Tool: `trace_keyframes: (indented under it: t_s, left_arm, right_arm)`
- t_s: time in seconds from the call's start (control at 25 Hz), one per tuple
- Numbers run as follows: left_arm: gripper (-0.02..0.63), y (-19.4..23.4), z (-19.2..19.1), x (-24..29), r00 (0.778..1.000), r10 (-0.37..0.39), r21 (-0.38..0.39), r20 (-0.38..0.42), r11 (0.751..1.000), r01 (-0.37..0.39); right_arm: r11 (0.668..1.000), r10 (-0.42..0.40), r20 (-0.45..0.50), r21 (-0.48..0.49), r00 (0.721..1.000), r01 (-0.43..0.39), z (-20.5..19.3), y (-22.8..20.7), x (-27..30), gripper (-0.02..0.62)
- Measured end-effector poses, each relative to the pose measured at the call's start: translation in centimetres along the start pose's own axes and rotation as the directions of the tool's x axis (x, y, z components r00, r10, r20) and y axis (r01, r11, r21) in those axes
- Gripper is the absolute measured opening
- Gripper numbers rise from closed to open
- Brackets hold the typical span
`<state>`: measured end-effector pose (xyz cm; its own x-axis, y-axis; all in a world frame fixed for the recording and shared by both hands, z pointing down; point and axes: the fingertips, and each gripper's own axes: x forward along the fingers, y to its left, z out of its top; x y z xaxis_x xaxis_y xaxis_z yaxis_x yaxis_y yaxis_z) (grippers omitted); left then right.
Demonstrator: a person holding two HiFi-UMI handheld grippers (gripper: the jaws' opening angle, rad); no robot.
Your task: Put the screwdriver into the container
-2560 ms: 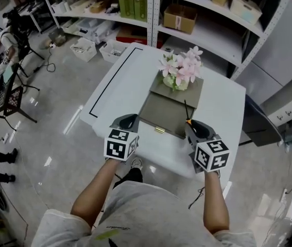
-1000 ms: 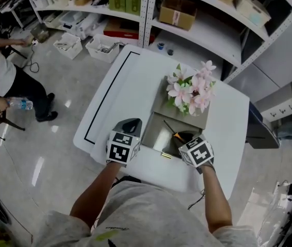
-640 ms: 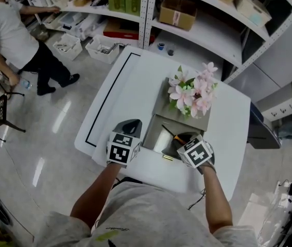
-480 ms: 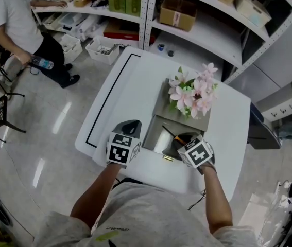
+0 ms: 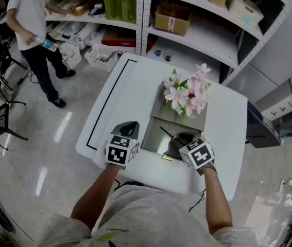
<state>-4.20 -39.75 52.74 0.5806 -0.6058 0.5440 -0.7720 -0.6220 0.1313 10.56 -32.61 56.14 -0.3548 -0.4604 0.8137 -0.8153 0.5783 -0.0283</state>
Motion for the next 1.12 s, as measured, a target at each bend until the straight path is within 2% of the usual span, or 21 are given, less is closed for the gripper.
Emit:
trace_keyframes:
  t_s: [0.2, 0.44, 0.8, 1.0, 1.12]
  left_arm:
    - [0.006, -0.7, 1.1, -1.0, 1.0, 0.013, 0.019, 0.028, 1.0, -0.013]
    - [0.005, -1.9, 1.7, -2.6, 0.997, 0.038, 0.019, 0.061, 0.999, -0.039]
    - [0.006, -5.2, 2.3, -5.2, 0.993, 0.058, 0.024, 0.108, 0.998, -0.06]
    - [0.005, -6.6, 2.1, -6.8, 0.99, 0.069, 0.03, 0.12, 0.997, -0.073]
    - [0.006, -7.5, 2.0, -7.6, 0.989, 0.072, 0.029, 0.132, 0.997, -0.077]
  right_arm:
    - [0.997, -0.03, 0.112, 0.08, 0.993, 0.021, 0.7, -0.5, -2.5, 0.089]
    - [0.983, -0.088, 0.255, 0.176, 0.963, 0.043, 1.3, -1.0, -6.8, 0.046]
    - [0.973, -0.147, 0.358, 0.218, 0.922, 0.07, 0.0, -0.7, -11.9, 0.009]
    - [0.959, -0.183, 0.424, 0.275, 0.887, 0.066, -1.0, -0.6, -14.7, 0.005]
    - [0.948, -0.229, 0.458, 0.306, 0.859, 0.09, -1.6, -1.0, -16.3, 0.005]
